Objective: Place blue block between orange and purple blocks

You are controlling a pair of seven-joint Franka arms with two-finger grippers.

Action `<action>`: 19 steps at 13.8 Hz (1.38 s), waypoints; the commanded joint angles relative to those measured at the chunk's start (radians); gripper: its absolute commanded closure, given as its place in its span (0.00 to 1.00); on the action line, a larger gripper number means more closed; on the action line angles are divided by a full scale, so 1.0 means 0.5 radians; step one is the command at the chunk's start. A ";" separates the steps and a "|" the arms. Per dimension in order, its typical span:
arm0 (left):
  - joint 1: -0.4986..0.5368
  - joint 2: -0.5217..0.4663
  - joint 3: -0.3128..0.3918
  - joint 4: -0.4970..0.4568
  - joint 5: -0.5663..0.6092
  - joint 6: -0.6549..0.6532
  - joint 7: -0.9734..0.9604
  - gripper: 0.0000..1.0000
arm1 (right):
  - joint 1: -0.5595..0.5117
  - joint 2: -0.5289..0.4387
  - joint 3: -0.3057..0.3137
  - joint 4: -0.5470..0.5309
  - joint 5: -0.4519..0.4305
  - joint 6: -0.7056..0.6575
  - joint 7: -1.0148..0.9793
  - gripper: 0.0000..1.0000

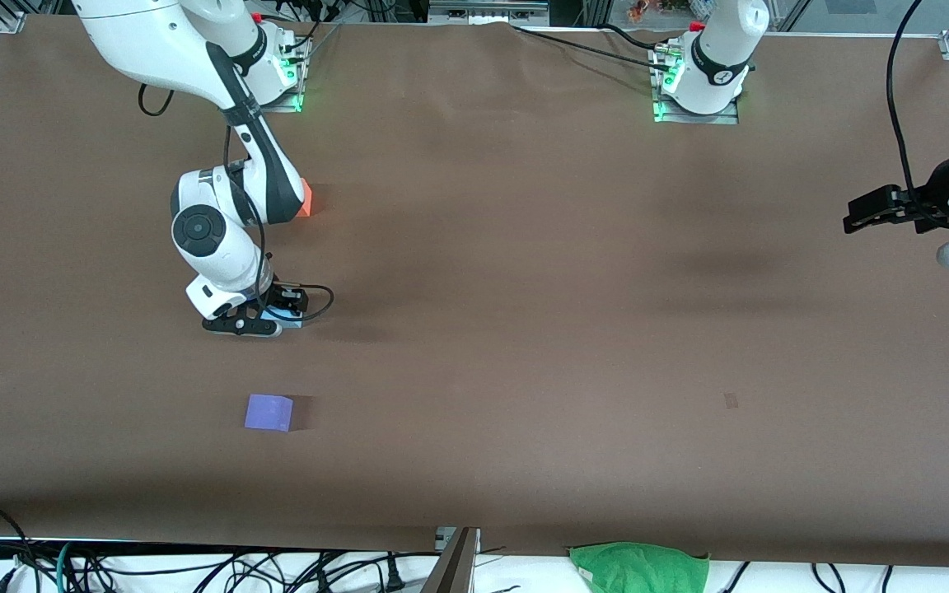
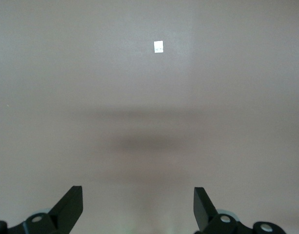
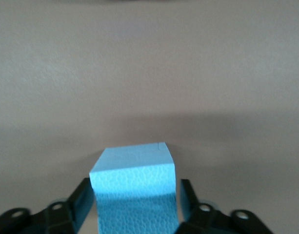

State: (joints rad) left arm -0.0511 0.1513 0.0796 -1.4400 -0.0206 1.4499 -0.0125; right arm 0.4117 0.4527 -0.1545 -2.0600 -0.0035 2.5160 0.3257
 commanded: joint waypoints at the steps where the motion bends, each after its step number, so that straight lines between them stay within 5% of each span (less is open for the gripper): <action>1: 0.007 0.023 0.000 0.054 0.020 -0.016 0.028 0.00 | -0.016 -0.101 0.018 -0.043 0.032 -0.059 -0.035 0.01; 5: 0.007 0.023 0.000 0.054 0.020 -0.016 0.028 0.00 | -0.016 -0.202 0.012 0.054 0.038 -0.248 -0.035 0.01; 9: 0.007 0.023 0.000 0.054 0.020 -0.016 0.028 0.00 | -0.016 -0.236 0.012 0.554 0.041 -0.959 -0.032 0.01; 13: 0.007 0.026 0.000 0.054 0.020 -0.016 0.028 0.00 | -0.016 -0.402 0.008 0.837 0.041 -1.346 -0.123 0.01; 19: 0.007 0.026 0.000 0.054 0.020 -0.016 0.028 0.00 | -0.016 -0.721 -0.071 0.856 0.044 -1.669 -0.268 0.01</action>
State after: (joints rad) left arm -0.0507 0.1522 0.0797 -1.4396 -0.0206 1.4499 -0.0125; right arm 0.4097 0.1381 -0.1768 -1.6221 -0.0008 1.7168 0.2254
